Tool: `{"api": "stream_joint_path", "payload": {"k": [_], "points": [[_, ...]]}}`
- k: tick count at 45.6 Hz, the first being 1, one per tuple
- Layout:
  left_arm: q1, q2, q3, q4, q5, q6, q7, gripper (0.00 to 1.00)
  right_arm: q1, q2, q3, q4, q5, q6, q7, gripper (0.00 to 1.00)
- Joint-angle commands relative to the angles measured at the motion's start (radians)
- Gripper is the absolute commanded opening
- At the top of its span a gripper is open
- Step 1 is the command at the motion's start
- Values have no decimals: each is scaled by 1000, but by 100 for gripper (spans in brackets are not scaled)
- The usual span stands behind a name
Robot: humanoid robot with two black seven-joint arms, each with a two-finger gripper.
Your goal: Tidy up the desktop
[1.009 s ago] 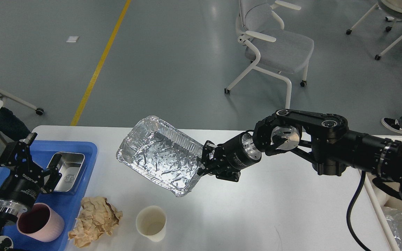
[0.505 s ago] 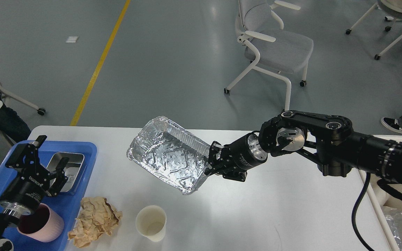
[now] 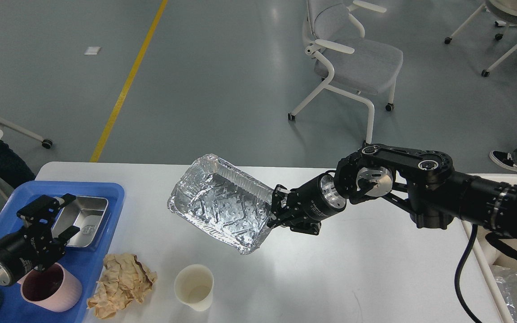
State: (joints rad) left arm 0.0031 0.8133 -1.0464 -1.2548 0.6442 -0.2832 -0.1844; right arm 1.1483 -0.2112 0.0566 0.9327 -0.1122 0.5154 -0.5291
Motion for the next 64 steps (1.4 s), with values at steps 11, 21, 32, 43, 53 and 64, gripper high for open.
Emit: {"api": "stream_joint_path", "payload": {"k": [11, 21, 32, 43, 53, 64], "points": [[-2, 328, 35, -244, 26, 16, 66, 89, -7, 3, 0, 3, -27, -14, 1, 0], [6, 457, 71, -408, 262, 16, 66, 89, -12, 3, 0, 3, -29, -18, 1, 0], [15, 581, 103, -446, 338, 56, 66, 89, -7, -11, 3, 8, -29, -21, 1, 0], [12, 619, 108, -486, 339, 65, 66, 89, -10, -11, 5, 5, -50, -20, 5, 0], [20, 618, 118, -468, 347, 58, 66, 89, -13, -11, 8, 6, -50, -18, 6, 0], [-15, 535, 118, -457, 469, -60, 66, 89, -10, -2, 9, 2, -52, -20, 6, 0]]}}
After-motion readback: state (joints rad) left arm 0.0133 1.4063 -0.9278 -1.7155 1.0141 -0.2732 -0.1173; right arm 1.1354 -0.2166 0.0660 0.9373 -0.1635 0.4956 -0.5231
